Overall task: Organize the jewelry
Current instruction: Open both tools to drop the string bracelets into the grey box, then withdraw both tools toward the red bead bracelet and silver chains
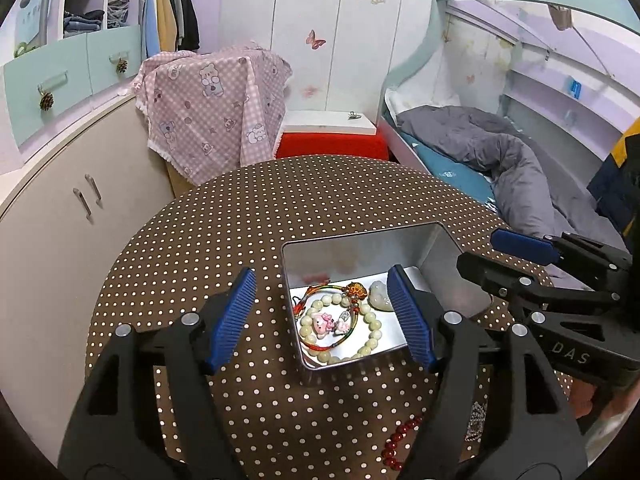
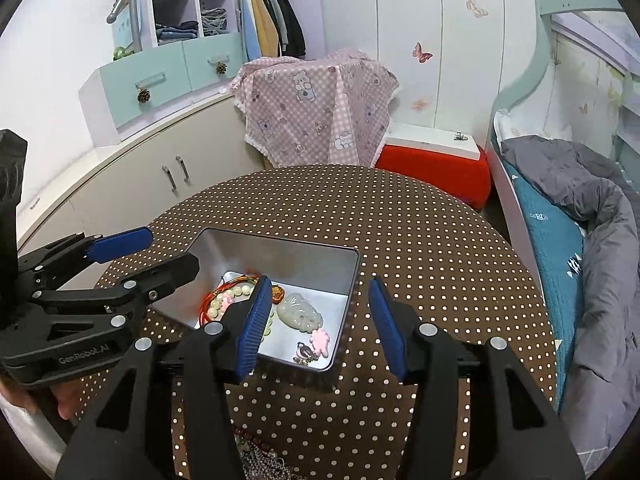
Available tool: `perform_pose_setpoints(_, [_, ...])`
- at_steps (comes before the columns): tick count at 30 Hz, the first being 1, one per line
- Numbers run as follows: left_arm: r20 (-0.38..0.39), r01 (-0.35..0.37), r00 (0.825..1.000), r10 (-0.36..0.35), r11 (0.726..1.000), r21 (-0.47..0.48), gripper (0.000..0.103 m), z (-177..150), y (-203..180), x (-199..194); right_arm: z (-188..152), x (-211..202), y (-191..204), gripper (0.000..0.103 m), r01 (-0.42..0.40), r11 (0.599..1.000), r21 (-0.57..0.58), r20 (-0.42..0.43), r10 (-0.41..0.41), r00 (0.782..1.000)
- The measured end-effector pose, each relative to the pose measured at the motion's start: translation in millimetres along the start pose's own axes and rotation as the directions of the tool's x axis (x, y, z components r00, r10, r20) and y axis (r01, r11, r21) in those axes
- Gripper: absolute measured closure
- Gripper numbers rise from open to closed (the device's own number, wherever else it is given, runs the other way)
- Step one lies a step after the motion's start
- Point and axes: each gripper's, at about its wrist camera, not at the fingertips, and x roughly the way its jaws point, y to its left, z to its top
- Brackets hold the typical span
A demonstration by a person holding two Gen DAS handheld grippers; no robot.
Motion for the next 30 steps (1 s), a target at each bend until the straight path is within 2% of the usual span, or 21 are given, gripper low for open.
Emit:
perform_pose_setpoints(16, [-0.002,-0.002,1.0,0.002,1.0,-0.004,0.035,-10,0,-16,-13,-22,6,0.054,0.019,1.0,0.005,0.016,-0.019,1.0])
perform_pose_setpoints(24, [-0.02,-0.002,1.0,0.002,1.0,0.005,0.032,-26,-6,-27,-28,-38,8,0.05,0.041,0.999,0.018,0.015,-0.042,0.999])
perform_pose_setpoints(30, [-0.065,-0.002,0.998,0.003,1.0,0.019,0.031,-46,-11,-27,-42,-44,10,0.048,0.056,0.998,0.028,-0.003,-0.056,0.998])
